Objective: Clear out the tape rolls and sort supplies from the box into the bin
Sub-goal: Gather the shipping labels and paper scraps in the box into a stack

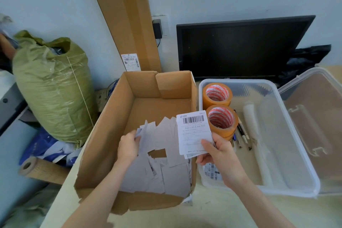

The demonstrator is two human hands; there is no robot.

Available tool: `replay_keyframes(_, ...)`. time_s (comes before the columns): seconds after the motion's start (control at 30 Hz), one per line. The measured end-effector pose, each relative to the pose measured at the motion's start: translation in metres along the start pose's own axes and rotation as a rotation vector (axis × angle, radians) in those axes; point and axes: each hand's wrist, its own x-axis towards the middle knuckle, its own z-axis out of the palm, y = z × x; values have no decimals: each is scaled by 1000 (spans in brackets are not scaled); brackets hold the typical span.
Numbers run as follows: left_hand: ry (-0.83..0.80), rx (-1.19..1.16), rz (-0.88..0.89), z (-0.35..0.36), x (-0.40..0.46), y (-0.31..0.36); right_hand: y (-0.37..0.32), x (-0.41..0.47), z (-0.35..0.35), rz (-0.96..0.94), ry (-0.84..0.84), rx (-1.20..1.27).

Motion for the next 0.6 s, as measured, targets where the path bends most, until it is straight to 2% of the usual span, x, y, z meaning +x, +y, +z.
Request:
replay_keyframes(0.13,287,-151,209,-24,-37,42,0,0,-1,-8,58,10)
replay_keyframes(0.2,427,-187,444,-36,-55,59,0,0,-2,-8,80,14)
replay_keyframes(0.3,566,-31,892,-37,-71,73,0,-1,-2,-10,73,31)
replay_keyframes(0.37,588,113,1089,-28,-77,81,-1,-1,-2,-18,65,49)
replay_keyframes(0.43,569,197,1204,-18,-82,88,-3,-1,-2,-21,77,77)
replay_keyframes(0.6,488,255,1322,-4,-92,98,-5,-2,-1,-5,122,133)
